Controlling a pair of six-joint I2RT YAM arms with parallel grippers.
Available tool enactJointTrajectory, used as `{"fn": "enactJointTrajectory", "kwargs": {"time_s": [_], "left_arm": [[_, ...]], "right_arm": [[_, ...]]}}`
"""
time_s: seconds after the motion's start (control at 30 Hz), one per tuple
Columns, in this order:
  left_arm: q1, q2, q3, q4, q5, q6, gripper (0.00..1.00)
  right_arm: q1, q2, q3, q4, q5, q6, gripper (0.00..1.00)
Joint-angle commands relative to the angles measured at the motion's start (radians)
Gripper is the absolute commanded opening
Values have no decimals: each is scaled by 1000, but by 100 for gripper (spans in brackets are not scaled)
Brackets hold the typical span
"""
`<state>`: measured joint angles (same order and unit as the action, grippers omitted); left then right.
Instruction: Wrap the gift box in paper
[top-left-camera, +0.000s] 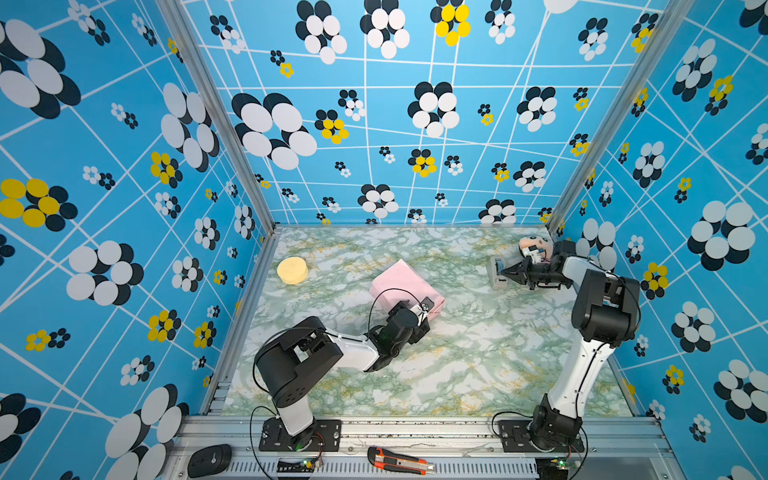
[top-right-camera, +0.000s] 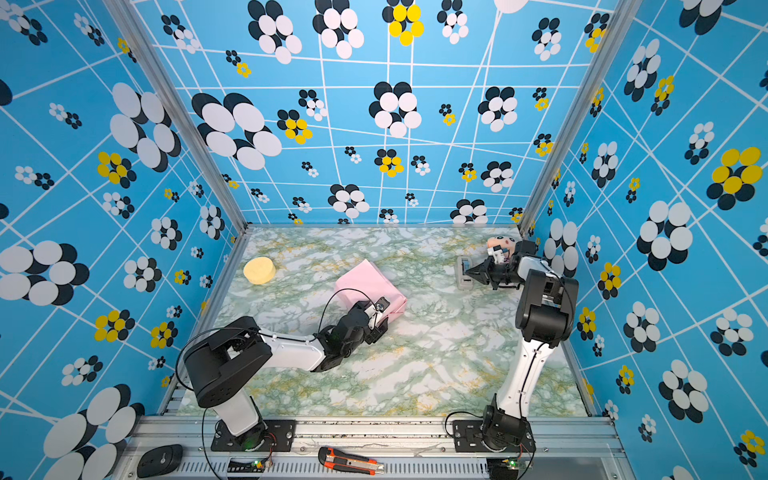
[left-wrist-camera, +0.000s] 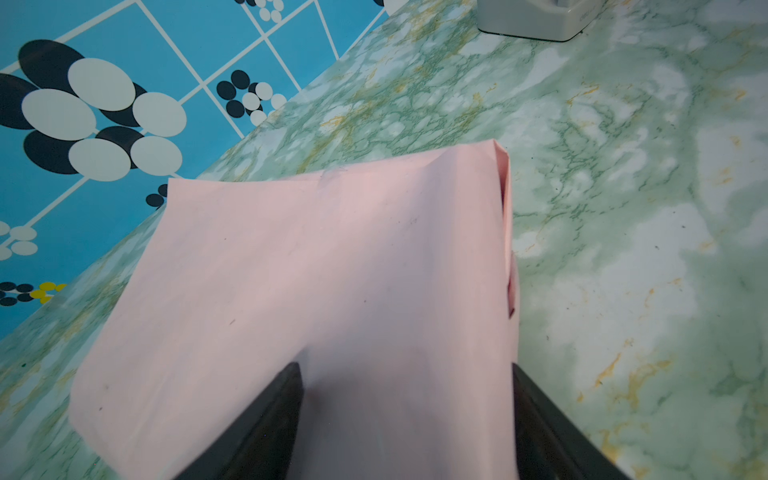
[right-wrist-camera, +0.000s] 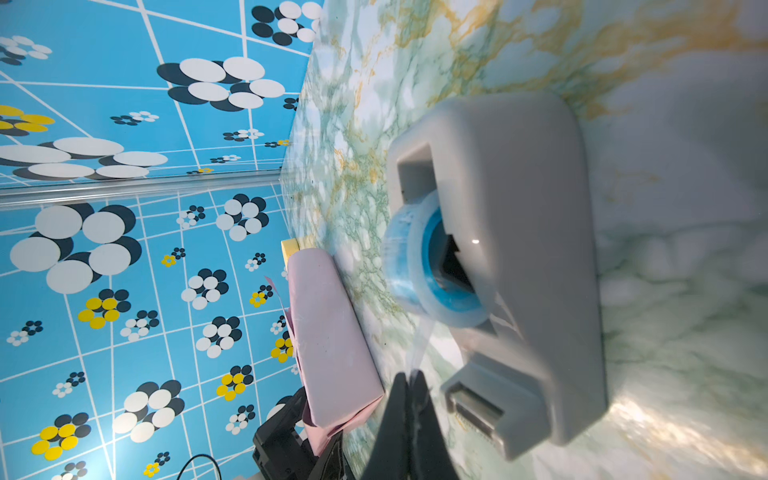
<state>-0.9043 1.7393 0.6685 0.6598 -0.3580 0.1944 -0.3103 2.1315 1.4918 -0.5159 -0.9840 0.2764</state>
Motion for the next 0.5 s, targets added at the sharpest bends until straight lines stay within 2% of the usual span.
{"fn": "enactJointTrajectory", "kwargs": {"time_s": [0.0, 0.27, 0.47], "left_arm": [[21, 46, -38, -197, 16, -42, 76], [17, 49, -42, -195, 19, -46, 76], [16, 46, -44, -191, 17, -49, 76]], "right_arm": [[-9, -66, -40, 0, -53, 36, 0], [-10, -134, -134, 3, -45, 46, 0], [-10, -215, -236, -4, 35, 38, 0]]}}
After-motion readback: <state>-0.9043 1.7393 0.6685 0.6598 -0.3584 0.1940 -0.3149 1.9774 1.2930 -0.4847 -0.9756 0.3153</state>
